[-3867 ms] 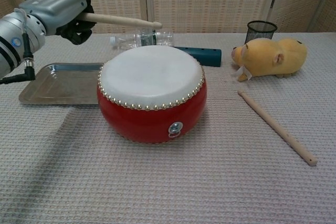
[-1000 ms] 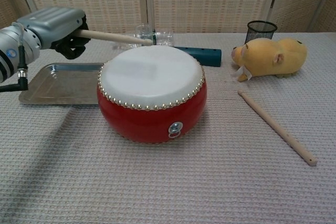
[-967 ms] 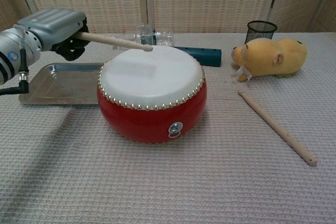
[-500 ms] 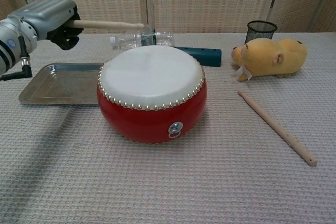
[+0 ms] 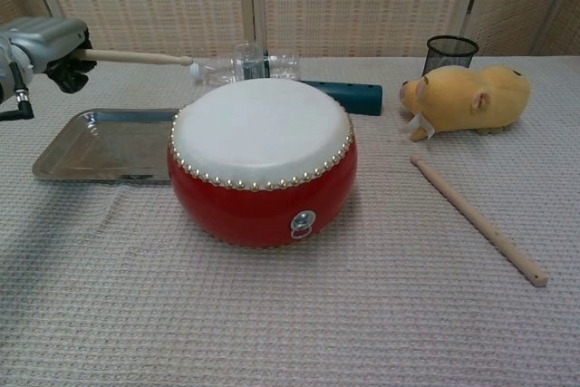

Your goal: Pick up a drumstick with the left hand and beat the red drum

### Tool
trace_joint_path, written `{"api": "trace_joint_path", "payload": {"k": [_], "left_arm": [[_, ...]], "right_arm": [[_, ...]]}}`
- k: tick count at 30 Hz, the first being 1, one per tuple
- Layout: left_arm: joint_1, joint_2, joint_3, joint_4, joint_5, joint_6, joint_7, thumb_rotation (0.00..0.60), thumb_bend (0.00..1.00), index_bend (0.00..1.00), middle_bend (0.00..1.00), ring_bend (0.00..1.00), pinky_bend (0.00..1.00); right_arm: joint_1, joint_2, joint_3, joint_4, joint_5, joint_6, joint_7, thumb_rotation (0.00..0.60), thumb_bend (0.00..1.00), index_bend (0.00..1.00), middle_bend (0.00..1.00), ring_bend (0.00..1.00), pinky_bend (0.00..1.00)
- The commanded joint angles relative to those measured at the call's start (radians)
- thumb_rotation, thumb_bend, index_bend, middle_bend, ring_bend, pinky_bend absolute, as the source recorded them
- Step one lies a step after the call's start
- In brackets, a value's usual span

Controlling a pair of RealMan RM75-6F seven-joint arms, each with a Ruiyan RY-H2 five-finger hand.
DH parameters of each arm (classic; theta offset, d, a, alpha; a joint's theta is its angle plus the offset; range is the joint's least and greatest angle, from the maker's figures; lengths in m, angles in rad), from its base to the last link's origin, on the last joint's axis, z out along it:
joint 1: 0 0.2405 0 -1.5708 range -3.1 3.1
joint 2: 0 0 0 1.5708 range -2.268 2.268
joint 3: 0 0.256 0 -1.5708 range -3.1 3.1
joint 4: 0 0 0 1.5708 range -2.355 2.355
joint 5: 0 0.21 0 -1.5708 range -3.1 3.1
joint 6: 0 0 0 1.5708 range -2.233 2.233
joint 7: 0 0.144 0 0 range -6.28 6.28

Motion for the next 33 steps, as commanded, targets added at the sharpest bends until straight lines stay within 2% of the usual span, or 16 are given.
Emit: {"api": "trace_joint_path", "payload": {"k": [1,8,12,19,23,25,28,30,33], "left_arm": [[-0.023,-0.057,0.016,0.118,-0.03,-0.068,-0.014,0.6,0.76,1.0,1.0,1.0,1.0],[-0.051,-0.098,0.035,0.198,-0.019,-0.151,-0.028,0.6,0.76,1.0,1.0,0.98,1.0],[-0.069,-0.122,0.047,0.233,0.001,-0.156,-0.011,0.6,0.76,1.0,1.0,0.98,1.0],[-0.094,-0.16,0.033,0.289,-0.014,-0.177,0.001,0.6,0.76,1.0,1.0,0.97,1.0],[-0.1,-0.166,0.024,0.285,-0.035,-0.187,0.022,0.6,0.76,0.94,0.99,0.92,1.0],[-0.1,-0.165,0.021,0.272,-0.038,-0.178,0.029,0.6,0.75,0.88,0.94,0.86,1.0],[-0.098,-0.157,0.022,0.245,-0.038,-0.174,0.035,0.6,0.75,0.73,0.78,0.72,0.98],[-0.097,-0.148,0.026,0.223,-0.037,-0.174,0.045,0.6,0.74,0.62,0.65,0.6,0.9],[-0.095,-0.137,0.03,0.195,-0.043,-0.172,0.062,0.6,0.72,0.47,0.47,0.44,0.73]], "right_arm": [[0.002,-0.001,0.001,0.0,0.004,-0.005,0.001,0.6,0.19,0.0,0.1,0.0,0.01],[0.006,-0.002,0.004,-0.005,0.011,-0.015,-0.009,0.6,0.19,0.0,0.1,0.0,0.01],[0.008,-0.001,0.005,-0.009,0.014,-0.018,-0.015,0.6,0.19,0.0,0.1,0.0,0.01],[0.004,0.005,0.008,-0.018,0.02,-0.013,-0.025,0.6,0.19,0.0,0.1,0.0,0.01],[0.003,0.005,0.008,-0.018,0.022,-0.012,-0.025,0.6,0.19,0.0,0.1,0.0,0.01],[0.003,0.005,0.008,-0.018,0.021,-0.011,-0.025,0.6,0.19,0.0,0.1,0.0,0.01],[0.004,0.006,0.008,-0.017,0.02,-0.012,-0.024,0.6,0.19,0.0,0.1,0.0,0.01],[0.003,0.006,0.008,-0.016,0.021,-0.013,-0.023,0.6,0.19,0.0,0.1,0.0,0.01],[0.002,0.006,0.009,-0.016,0.022,-0.011,-0.022,0.6,0.19,0.0,0.1,0.0,0.01]]}}
